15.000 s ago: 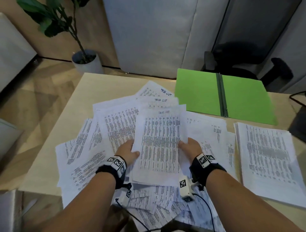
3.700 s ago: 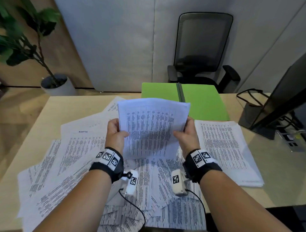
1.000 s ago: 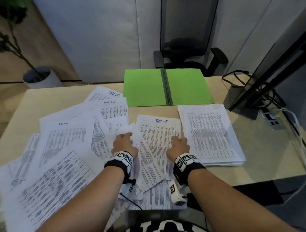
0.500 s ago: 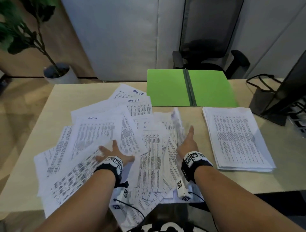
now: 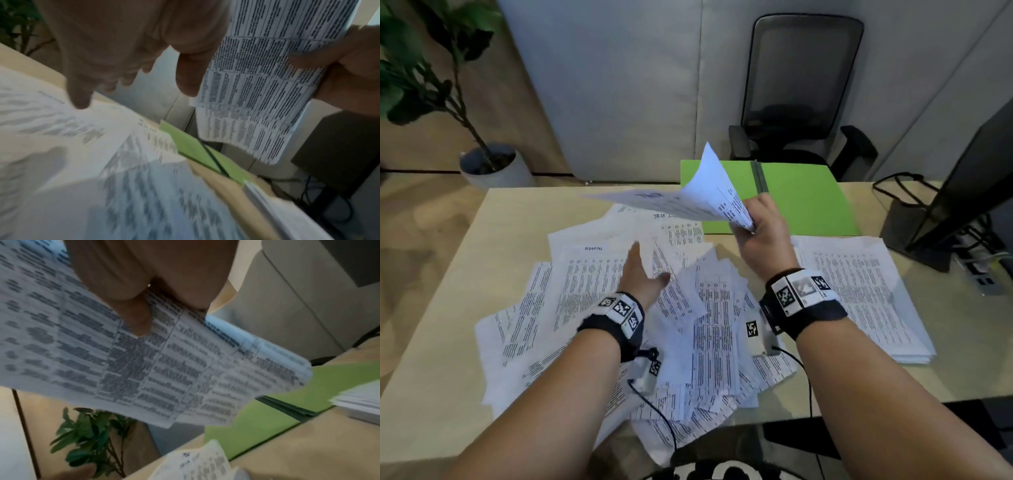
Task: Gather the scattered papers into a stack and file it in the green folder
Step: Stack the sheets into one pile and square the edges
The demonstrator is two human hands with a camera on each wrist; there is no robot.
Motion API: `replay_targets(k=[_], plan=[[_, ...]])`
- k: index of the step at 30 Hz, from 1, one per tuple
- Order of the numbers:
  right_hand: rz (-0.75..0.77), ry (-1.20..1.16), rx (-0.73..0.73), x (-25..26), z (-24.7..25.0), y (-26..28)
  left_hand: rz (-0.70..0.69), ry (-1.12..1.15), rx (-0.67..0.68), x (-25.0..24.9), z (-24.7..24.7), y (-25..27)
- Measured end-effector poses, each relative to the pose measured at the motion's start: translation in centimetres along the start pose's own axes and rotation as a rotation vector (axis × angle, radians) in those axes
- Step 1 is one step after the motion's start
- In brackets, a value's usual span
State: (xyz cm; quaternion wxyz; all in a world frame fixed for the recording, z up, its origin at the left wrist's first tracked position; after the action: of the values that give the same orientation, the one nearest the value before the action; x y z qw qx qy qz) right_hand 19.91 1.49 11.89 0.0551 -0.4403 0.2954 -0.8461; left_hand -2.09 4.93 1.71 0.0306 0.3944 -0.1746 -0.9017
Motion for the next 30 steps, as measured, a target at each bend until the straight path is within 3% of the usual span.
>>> replay_targets(k=[2,4,8,11,14,16,22,26,30], plan=[[-0.067,-0.128,0.092,1.1,-0.4,-0.4,-0.057,0.177,-0.068,-1.4,1.8,-0.3],[-0.231,-0.324,0.148,2.0,-0.7,-0.6,-0.068,0.276,-0.112,-1.6,3.2,-0.5],[-0.442,-0.568,0.139,2.3,-0.8,-0.3,-0.059,0.351,-0.129,0.3,4.4,-0.3],[-0.587,-0.376,0.113,1.0,-1.0,0.2,-0.030,0.275,-0.121,2.0,4.4,0.6],[-0.641,-0.107,0.046,-1.5,-1.3,0.9,0.025,0.134,-0.179,4.0,4.5,1.4],[-0.707,-0.081,0.054,-3.4,-1.8,1.9,0.091,0.071,-0.202,5.5,4.5,1.8],[-0.812,-0.050,0.246,-6.3,-4.3,5.6,0.238,0.124,-0.158,9.3,3.6,3.3],[-0.795,0.148,0.484,-7.9,-4.7,7.4,0.309,-0.031,-0.210,10.4,4.1,3.6],[-0.768,0.214,0.716,-8.6,-6.1,9.4,0.346,0.006,-0.110,10.5,3.5,4.5]])
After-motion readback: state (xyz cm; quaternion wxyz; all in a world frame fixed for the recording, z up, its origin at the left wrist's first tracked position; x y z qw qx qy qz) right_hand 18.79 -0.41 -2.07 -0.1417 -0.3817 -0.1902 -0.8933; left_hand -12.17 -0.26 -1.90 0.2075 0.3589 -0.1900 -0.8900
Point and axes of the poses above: each hand's wrist, its own y-axis away from the middle knuckle, its own z-axis out of the back of the hand, x = y × z, the point moved 3 cm from there along -y, towards the middle knuckle, and after that the axes turned 6 degrees about -y, right-handed, at the moved point
